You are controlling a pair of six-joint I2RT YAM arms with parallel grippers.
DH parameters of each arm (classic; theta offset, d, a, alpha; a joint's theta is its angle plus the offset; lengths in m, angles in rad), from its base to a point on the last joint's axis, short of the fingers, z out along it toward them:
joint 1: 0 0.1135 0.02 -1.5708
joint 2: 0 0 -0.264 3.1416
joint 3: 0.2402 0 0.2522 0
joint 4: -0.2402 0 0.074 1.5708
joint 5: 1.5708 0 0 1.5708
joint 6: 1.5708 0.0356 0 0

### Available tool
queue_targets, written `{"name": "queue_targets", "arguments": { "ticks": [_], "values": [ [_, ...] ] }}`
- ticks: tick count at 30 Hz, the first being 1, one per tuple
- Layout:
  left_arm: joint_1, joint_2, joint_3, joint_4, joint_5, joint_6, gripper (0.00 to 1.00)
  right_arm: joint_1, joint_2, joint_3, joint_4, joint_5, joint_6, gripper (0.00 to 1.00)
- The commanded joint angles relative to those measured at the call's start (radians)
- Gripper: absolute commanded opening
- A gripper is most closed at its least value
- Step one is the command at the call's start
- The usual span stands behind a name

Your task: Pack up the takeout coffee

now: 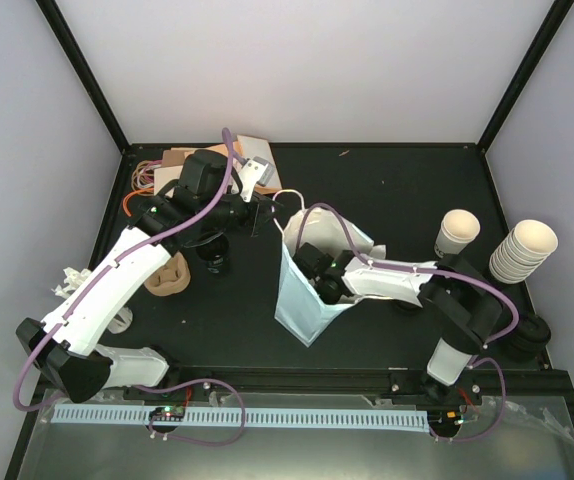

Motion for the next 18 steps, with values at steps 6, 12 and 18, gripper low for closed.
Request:
{"name": "queue_targets", "arguments": {
  "ticks": [6,12,18],
  "values": [
    [0.011,-0.023,0.067,0.029,0.042,0.004,0.02,0.004,-0.005,-0.023,-0.079,-0.005,0.003,0.89],
    [0.013,-0.011,0.078,0.025,0.058,0.011,0.01,0.003,-0.062,0.012,-0.128,0.016,-0.005,0.98],
    [0.012,-0.007,0.083,0.014,0.068,0.018,0.02,0.004,-0.13,0.031,-0.16,0.037,0.004,1.0]
  ]
}}
